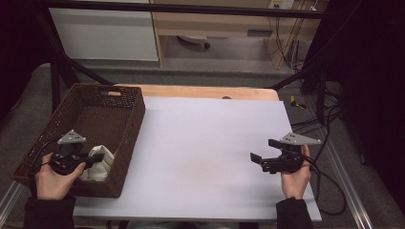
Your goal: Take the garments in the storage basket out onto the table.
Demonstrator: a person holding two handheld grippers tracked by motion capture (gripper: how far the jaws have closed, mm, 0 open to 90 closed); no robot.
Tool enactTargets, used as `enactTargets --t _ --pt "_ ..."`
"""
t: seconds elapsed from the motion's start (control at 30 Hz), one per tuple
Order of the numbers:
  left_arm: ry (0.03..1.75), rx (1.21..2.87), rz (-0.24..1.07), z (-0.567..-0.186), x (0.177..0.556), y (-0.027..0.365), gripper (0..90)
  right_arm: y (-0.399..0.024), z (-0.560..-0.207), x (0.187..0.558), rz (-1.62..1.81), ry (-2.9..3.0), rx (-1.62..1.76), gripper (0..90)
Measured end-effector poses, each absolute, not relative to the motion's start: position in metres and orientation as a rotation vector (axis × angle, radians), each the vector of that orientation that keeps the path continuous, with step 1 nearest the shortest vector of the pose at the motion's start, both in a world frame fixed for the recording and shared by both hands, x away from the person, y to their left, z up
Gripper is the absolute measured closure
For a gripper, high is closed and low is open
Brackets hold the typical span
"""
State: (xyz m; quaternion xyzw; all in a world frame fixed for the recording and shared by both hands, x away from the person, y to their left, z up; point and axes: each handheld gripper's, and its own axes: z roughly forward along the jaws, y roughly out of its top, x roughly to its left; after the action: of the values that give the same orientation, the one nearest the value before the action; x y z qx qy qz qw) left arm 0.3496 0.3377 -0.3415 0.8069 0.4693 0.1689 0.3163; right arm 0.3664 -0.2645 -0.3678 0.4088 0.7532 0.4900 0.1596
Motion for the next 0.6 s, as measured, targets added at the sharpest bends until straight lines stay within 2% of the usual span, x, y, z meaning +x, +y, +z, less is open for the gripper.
enactTargets --t 0.6 --pt "1.24 2.049 0.462 -0.325 0.344 0.347 77.4 -0.264 -0.368 0.367 1.4 2.154 1.168 3.2"
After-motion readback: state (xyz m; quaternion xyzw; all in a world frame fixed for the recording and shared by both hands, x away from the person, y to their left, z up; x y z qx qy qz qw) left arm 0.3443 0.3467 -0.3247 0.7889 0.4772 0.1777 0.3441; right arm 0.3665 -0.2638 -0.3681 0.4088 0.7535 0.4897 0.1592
